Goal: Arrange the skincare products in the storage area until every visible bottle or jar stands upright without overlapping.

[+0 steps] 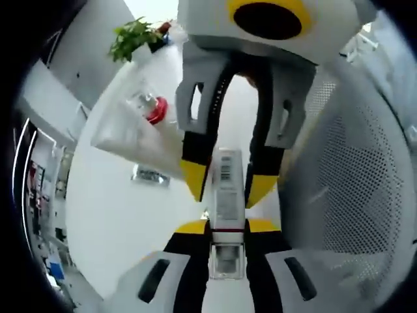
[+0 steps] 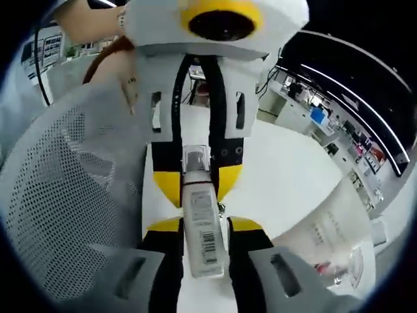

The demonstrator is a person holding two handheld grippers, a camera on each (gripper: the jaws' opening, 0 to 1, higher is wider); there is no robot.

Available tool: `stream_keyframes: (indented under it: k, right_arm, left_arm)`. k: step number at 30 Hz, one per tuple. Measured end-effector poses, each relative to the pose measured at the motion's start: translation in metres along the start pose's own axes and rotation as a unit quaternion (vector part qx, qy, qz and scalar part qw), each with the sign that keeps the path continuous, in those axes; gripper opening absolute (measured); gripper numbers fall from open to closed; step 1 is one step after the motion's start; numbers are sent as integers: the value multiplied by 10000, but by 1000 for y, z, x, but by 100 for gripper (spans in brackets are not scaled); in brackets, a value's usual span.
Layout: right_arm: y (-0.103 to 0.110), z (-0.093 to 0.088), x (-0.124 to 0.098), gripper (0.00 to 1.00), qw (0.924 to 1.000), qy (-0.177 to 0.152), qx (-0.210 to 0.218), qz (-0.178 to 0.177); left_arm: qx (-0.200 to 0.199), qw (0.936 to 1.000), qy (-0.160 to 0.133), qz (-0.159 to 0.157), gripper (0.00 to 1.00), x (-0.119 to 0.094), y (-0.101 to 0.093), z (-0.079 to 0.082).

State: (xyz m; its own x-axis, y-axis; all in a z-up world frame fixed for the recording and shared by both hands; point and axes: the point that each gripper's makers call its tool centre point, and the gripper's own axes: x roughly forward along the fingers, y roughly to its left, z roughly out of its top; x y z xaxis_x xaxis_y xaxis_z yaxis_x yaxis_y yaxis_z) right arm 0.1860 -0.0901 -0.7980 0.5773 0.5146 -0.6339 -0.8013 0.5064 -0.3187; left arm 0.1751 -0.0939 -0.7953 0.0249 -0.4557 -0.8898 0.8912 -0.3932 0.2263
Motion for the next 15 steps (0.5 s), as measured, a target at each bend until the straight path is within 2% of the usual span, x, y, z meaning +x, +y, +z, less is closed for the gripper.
stream_keyframes:
  k: [8, 11, 15]
  right_arm:
    - [4, -2, 0, 22, 9994, 14, -326, 99]
    - [6, -4, -1, 21, 9994, 35, -324, 129]
    - [6, -4, -6, 20, 9996, -61, -213, 181]
  left_arm:
    - [158, 9998, 75, -8, 17, 1, 1, 1]
    - [228, 9997, 37, -25, 17, 2, -1, 2]
    - [180, 9992, -325, -121, 17, 3, -3, 5]
